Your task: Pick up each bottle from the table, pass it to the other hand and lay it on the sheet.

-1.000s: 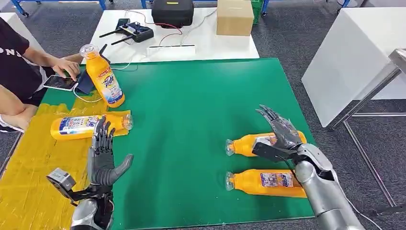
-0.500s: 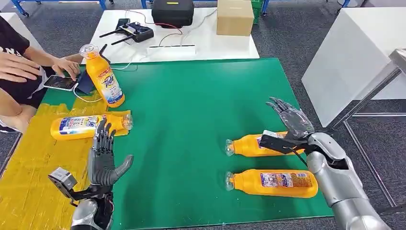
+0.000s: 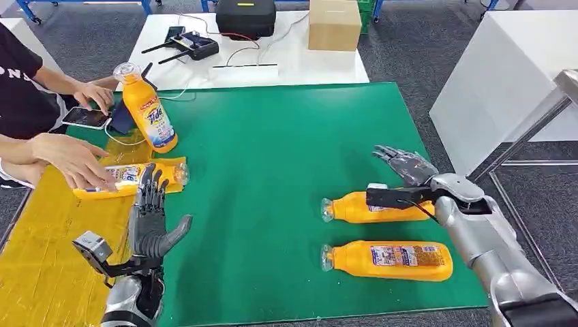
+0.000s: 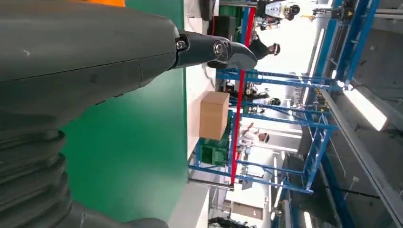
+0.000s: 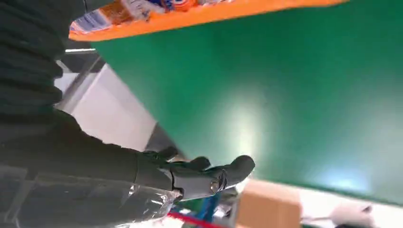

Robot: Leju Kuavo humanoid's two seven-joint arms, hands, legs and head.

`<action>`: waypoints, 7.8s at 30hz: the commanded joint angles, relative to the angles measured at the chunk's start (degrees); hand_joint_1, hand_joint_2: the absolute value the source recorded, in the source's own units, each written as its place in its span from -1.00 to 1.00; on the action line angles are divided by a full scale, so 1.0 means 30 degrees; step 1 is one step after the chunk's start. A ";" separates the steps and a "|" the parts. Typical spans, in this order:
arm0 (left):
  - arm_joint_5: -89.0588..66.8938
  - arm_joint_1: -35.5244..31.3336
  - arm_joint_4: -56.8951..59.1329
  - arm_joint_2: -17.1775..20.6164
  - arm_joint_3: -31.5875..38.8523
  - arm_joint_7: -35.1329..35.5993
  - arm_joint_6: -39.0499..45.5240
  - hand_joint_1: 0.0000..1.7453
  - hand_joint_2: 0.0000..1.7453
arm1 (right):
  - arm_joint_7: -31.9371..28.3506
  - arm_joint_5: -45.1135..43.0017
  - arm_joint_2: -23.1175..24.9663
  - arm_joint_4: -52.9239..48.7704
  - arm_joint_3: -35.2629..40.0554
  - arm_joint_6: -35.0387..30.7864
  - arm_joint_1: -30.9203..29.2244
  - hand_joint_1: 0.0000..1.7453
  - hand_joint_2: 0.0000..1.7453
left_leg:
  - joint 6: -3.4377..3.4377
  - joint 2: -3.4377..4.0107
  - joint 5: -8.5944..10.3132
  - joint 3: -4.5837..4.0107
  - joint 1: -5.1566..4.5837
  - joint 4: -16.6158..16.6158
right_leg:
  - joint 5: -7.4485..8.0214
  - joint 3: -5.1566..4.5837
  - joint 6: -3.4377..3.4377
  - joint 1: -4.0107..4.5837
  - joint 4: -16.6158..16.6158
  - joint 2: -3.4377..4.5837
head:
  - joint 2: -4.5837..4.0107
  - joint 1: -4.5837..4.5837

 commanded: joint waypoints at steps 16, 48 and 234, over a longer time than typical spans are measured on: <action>0.0282 -0.1299 0.2621 0.0665 -0.0518 -0.0163 0.0058 -1.00 1.00 | -0.0121 -0.5165 -0.5572 -0.3471 0.6044 0.3818 -0.1375 -1.00 1.00 | 0.0006 -0.0061 0.0007 -0.0017 -0.0037 -0.0002 | -0.0004 0.0009 -0.0006 -0.0042 -0.0007 -0.0113 | 0.0000 -0.0007; 0.0238 -0.1335 0.2727 0.0622 -0.0359 -0.0138 0.0086 -1.00 1.00 | 0.0077 -0.4066 -0.1983 0.1936 0.7936 0.0941 -0.3117 -1.00 1.00 | 0.0004 -0.0029 0.0005 0.0008 -0.0022 0.0001 | -0.0011 0.0033 -0.0011 -0.0022 0.0001 -0.0088 | 0.0000 -0.0007; -0.1489 -0.4252 0.4988 -0.0886 -0.5451 0.1959 0.0023 -1.00 1.00 | -0.0058 -1.0968 1.4128 0.4783 0.0324 -0.4745 0.1145 1.00 1.00 | -0.0055 0.0076 -0.0031 0.0038 0.0079 -0.0005 | 0.0017 0.0025 -0.0070 0.0074 -0.0014 0.0056 | 0.0000 0.0007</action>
